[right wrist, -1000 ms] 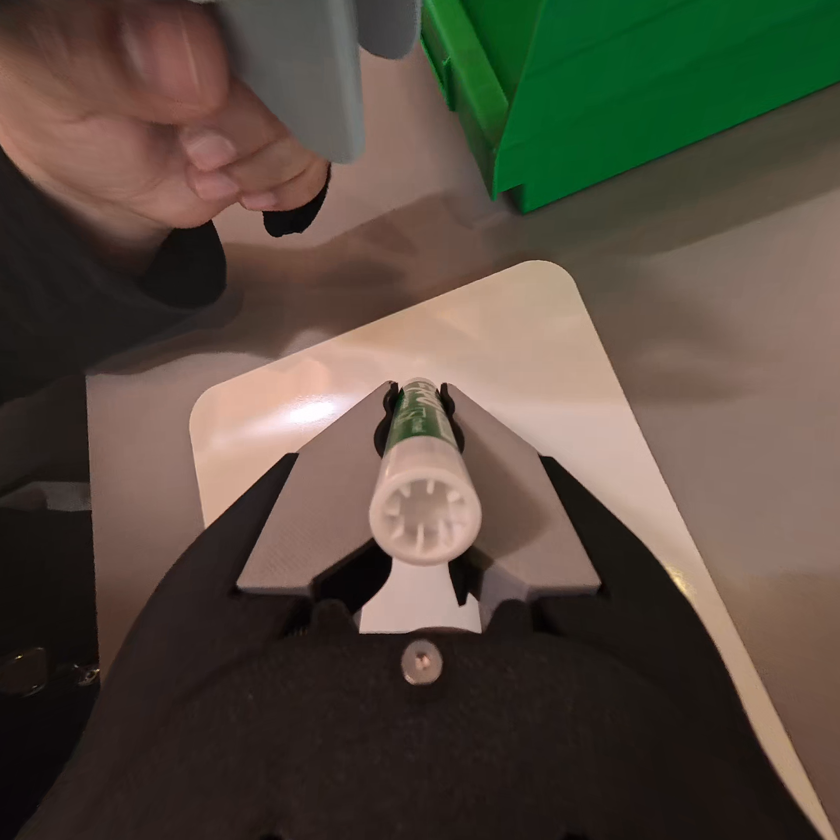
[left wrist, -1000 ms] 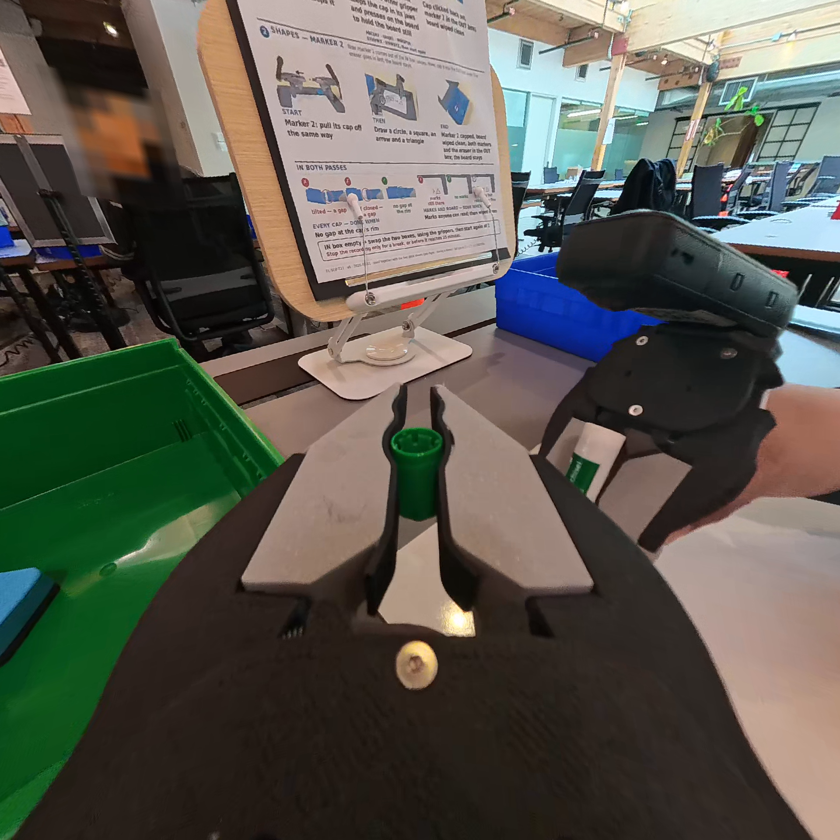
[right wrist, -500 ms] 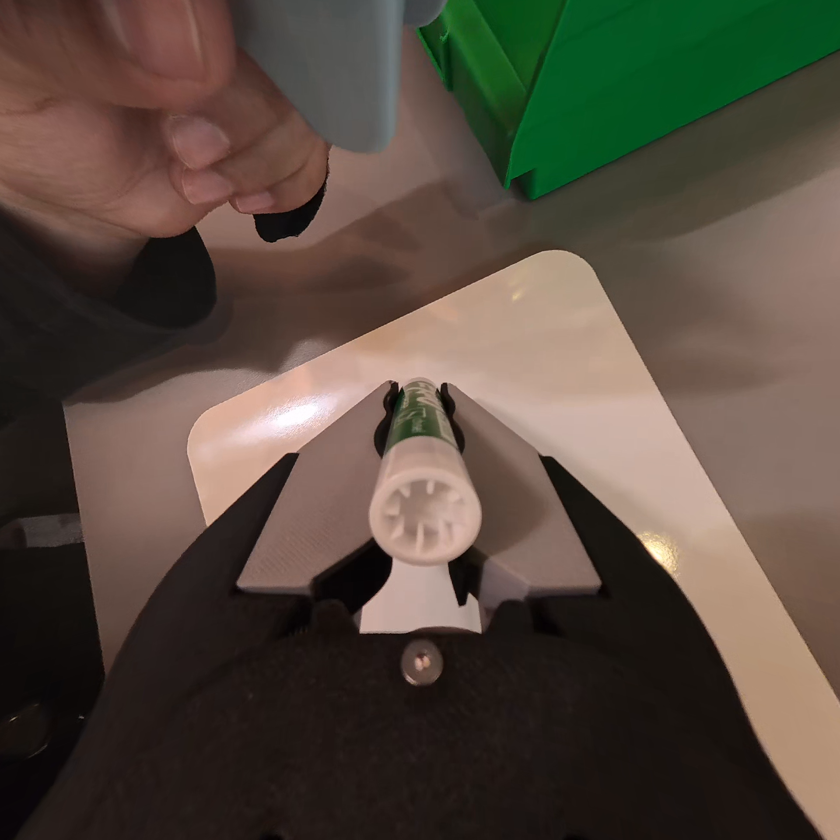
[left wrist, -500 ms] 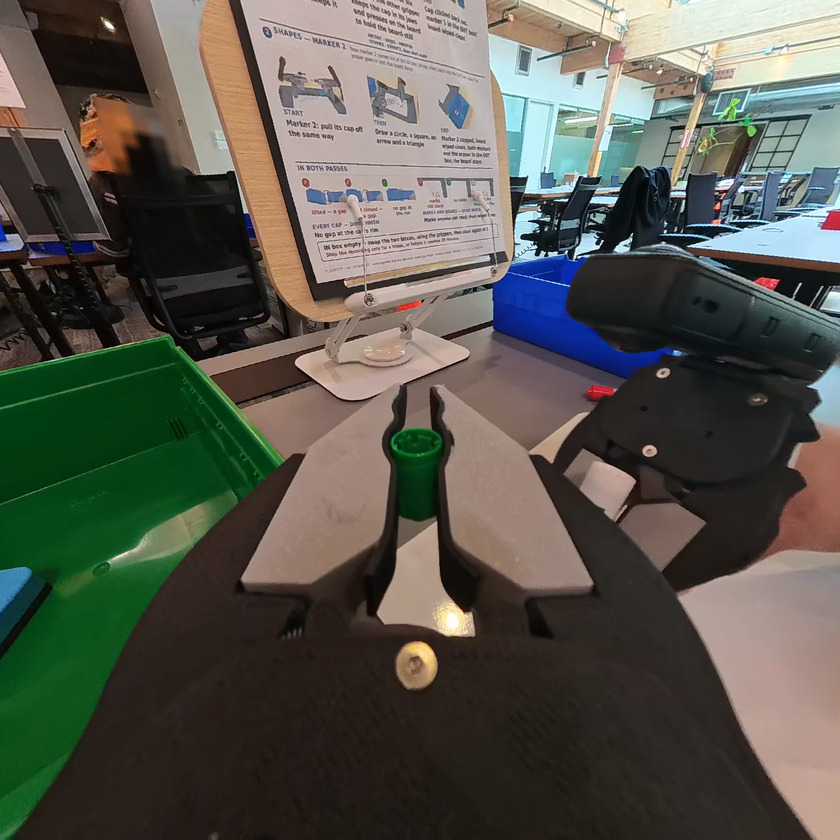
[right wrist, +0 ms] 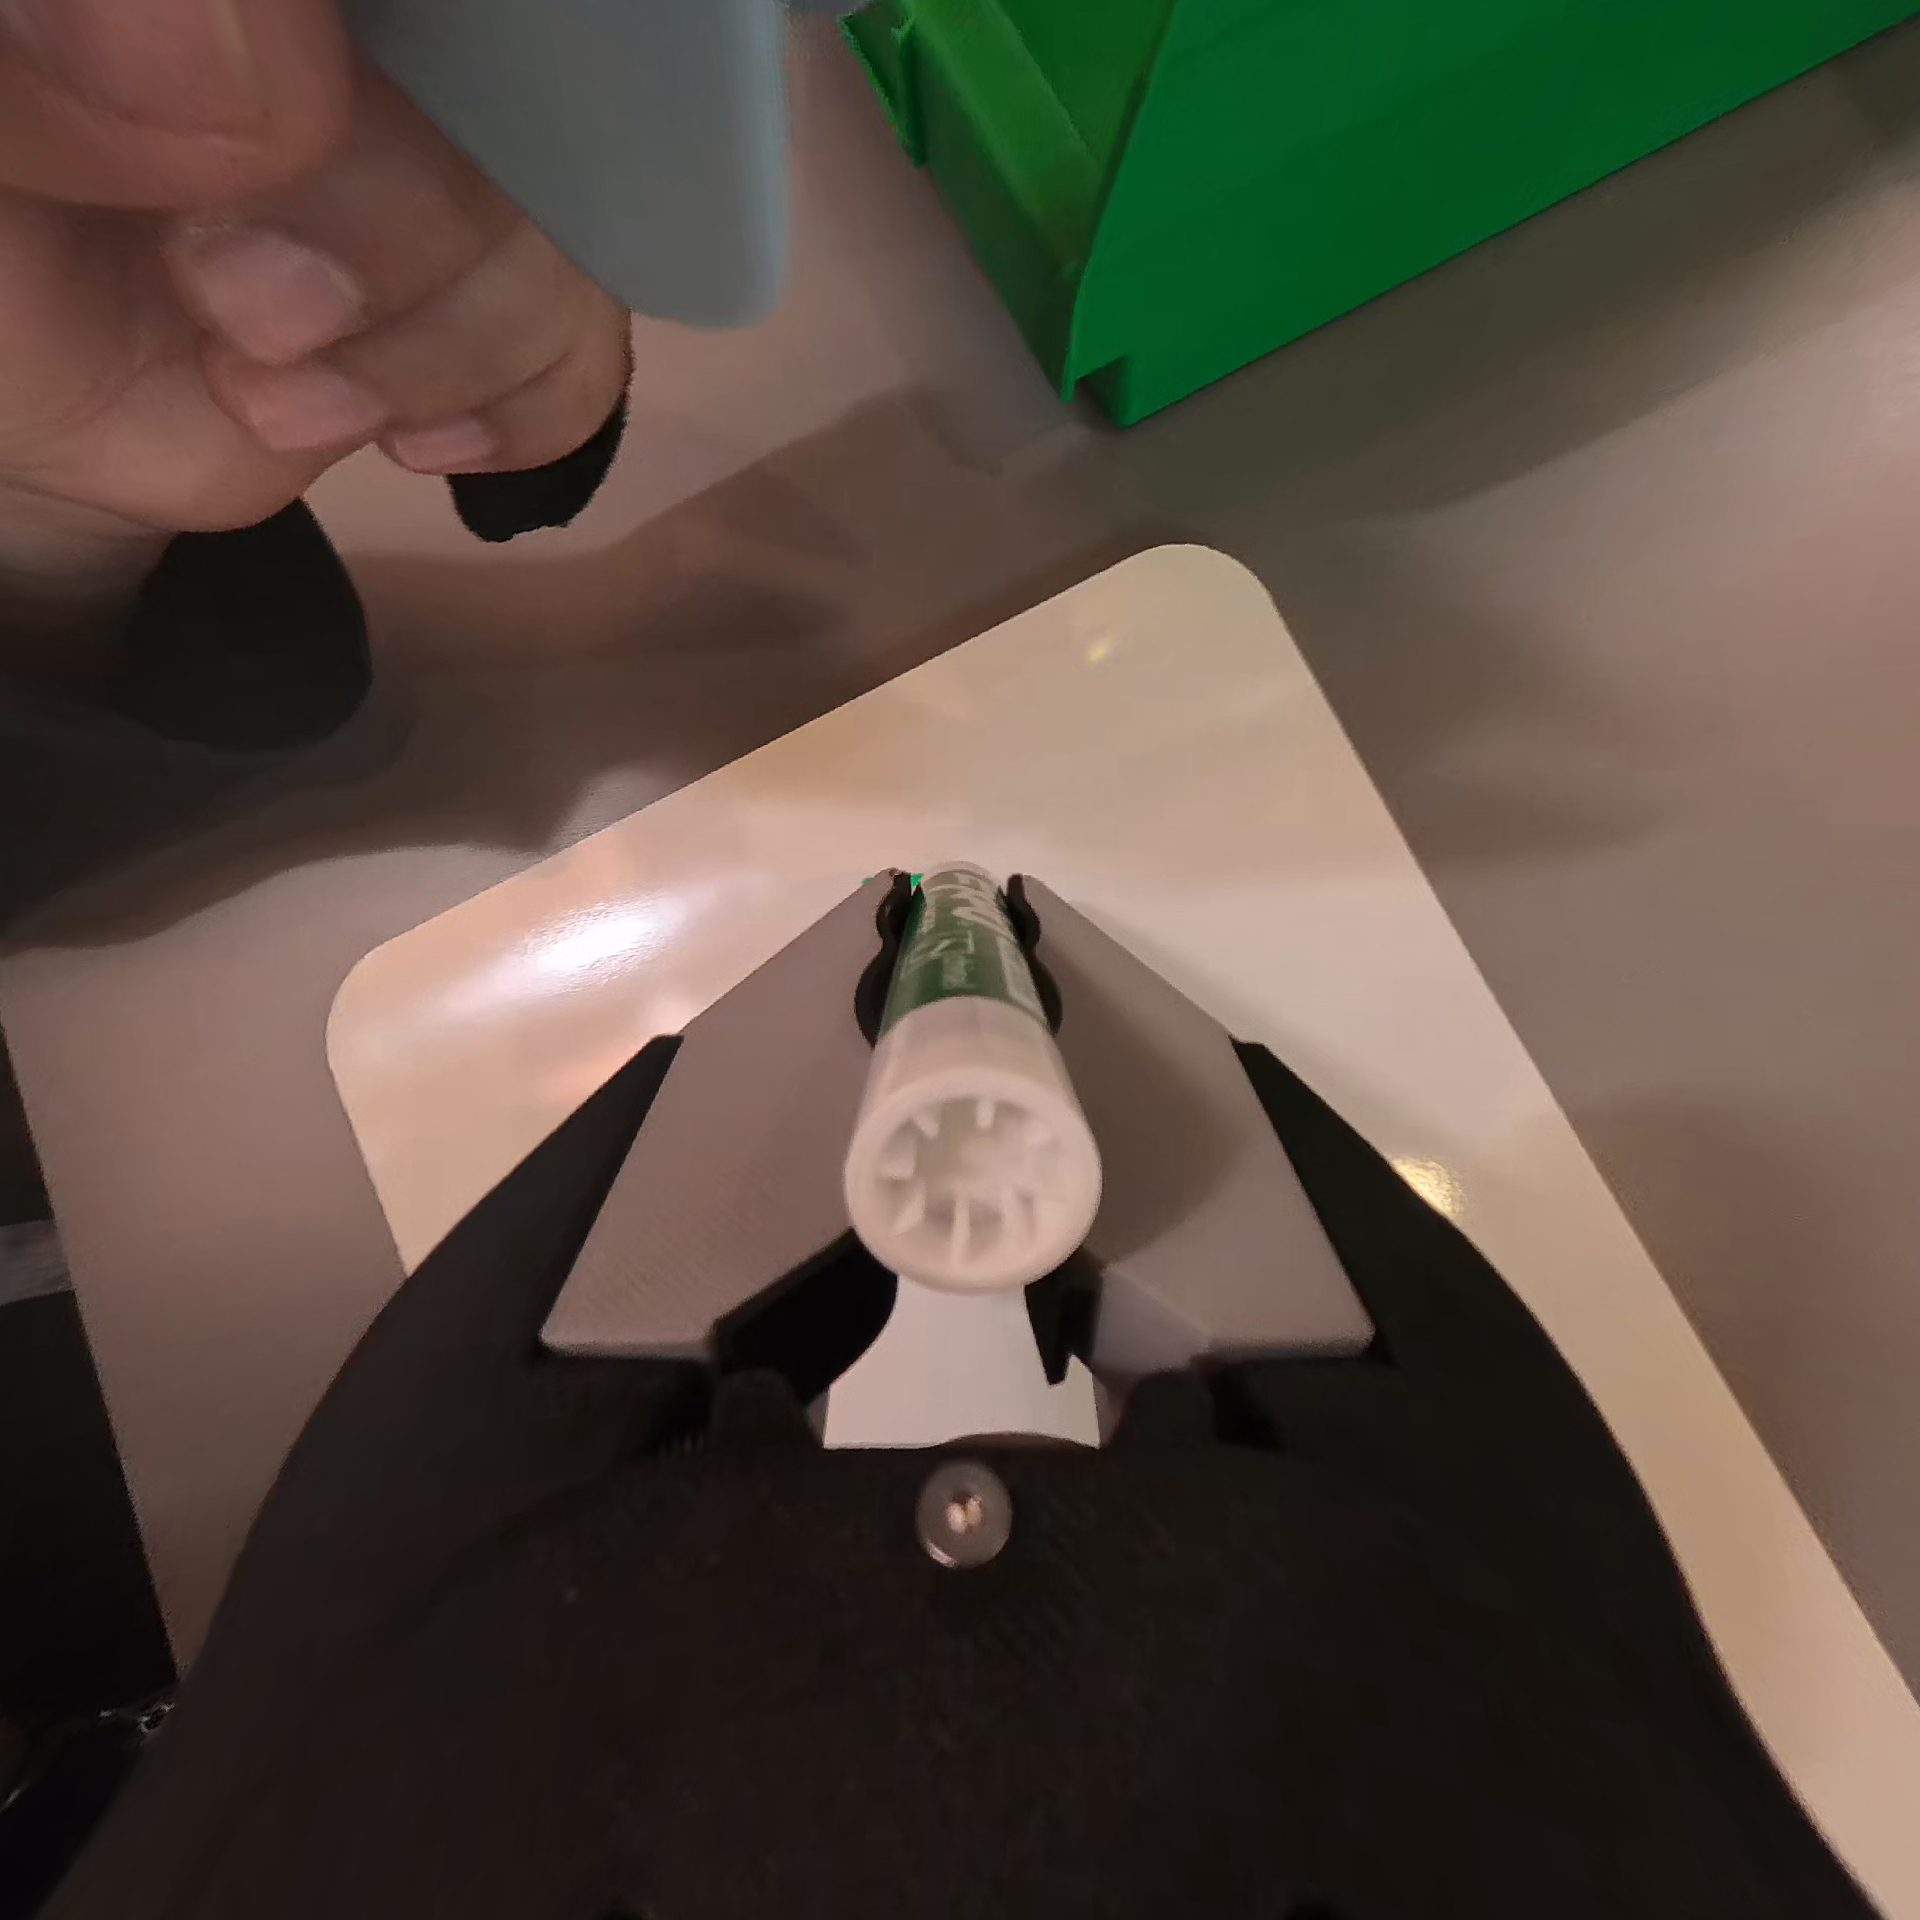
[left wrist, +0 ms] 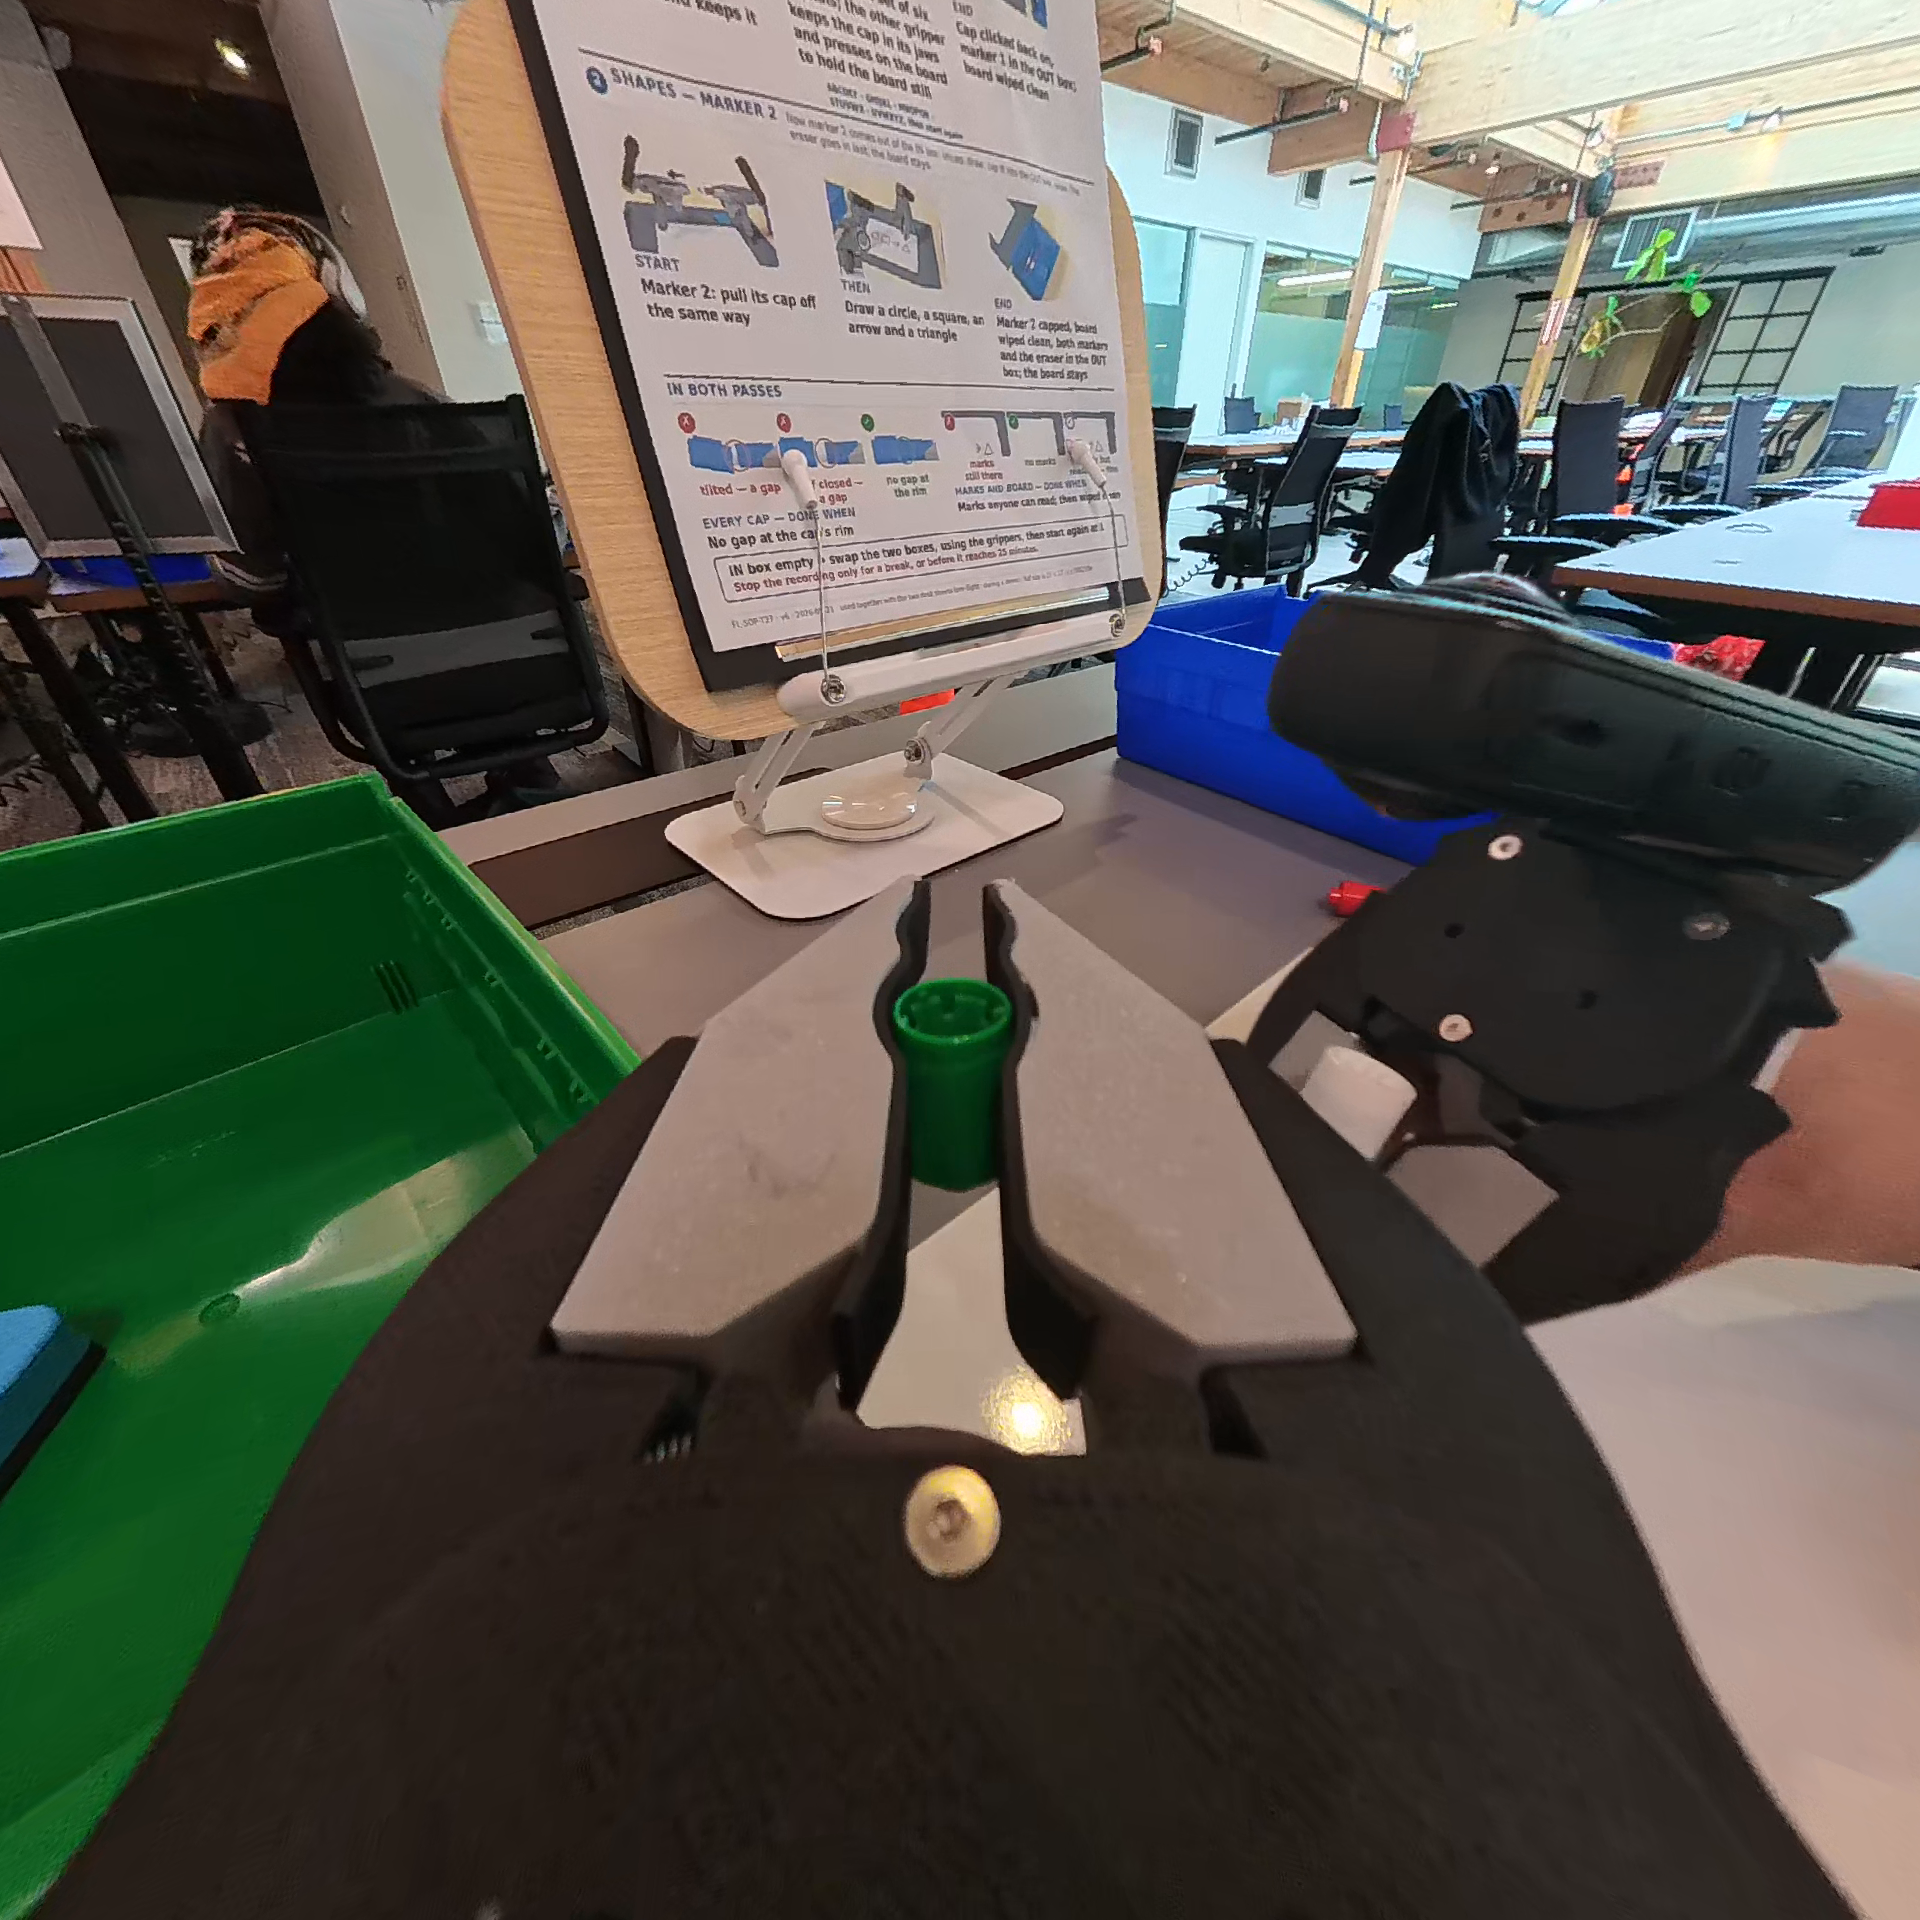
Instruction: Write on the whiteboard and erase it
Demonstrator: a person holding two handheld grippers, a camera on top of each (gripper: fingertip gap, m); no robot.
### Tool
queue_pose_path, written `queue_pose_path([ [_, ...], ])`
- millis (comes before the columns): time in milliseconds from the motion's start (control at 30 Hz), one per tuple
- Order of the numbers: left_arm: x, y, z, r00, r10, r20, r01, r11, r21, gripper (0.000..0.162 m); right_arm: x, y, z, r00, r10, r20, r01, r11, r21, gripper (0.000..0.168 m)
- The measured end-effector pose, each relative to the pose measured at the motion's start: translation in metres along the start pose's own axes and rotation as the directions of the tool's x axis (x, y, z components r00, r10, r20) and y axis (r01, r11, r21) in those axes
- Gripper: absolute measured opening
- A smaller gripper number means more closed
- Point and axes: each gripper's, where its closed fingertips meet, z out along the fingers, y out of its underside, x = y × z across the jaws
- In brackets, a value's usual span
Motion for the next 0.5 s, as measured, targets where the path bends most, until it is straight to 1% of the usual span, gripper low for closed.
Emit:
queue_pose_path([
  [200,0.001,-0.001,0.0,1.0,0.002,-0.003,-0.001,1.0,0.002,0.009,0.009,0.001,-0.001,0.999,0.034,0.012,-0.035,0.999,0.011,0.015],
  [367,0.001,-0.001,0.0,1.0,0.001,-0.003,-0.001,1.0,0.002,0.009,-0.005,0.009,-0.006,0.999,0.009,0.043,-0.008,1.0,-0.016,0.015],
  [500,0.002,0.0,0.0,1.0,0.003,-0.005,-0.003,1.0,-0.002,0.009,-0.013,0.013,-0.009,0.999,-0.028,0.032,0.029,0.999,-0.033,0.015],
])
